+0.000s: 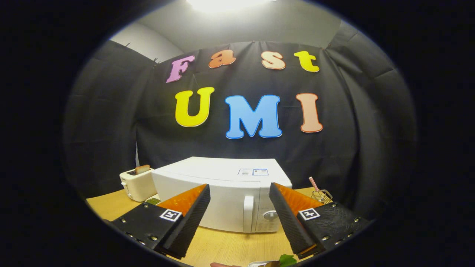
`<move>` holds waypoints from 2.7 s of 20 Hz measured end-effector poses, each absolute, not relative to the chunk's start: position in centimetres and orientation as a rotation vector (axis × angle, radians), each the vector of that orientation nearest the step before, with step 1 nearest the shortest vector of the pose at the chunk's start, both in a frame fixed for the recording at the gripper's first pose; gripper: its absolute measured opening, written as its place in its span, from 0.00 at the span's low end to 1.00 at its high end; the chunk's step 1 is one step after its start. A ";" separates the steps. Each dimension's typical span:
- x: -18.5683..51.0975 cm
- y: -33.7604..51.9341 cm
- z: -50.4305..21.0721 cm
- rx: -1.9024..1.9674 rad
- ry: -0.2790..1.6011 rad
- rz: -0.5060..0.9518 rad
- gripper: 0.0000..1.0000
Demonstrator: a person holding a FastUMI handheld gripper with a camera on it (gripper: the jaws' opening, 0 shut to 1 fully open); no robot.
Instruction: Open the microwave, put the food inside, and close the microwave door.
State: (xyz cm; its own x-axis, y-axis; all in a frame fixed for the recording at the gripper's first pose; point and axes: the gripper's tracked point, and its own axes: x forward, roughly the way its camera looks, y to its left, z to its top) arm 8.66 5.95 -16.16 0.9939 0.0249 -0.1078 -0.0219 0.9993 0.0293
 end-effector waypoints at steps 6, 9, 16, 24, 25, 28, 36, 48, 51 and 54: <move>12.9 6.0 -20.9 0.015 0.157 -0.013 0.99; 14.3 5.5 -23.8 0.061 0.212 -0.028 0.99; 16.6 3.8 -25.9 0.046 0.213 -0.114 0.85; 16.4 3.8 -27.3 0.079 0.223 -0.159 0.35; 16.5 3.6 -27.5 0.092 0.223 -0.172 0.25; 16.7 3.7 -27.7 0.097 0.235 -0.209 0.14; 13.0 5.1 -27.3 0.095 0.233 -0.210 0.08; 4.7 10.5 -26.3 0.112 0.215 0.048 0.29; 2.7 12.0 -26.0 0.040 0.189 0.095 0.36; 0.4 13.9 -26.0 0.044 0.173 0.161 0.36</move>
State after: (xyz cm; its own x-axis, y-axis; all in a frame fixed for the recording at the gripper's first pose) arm 0.43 13.88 -25.96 0.9721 0.1636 -0.1682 -0.1559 0.9861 0.0578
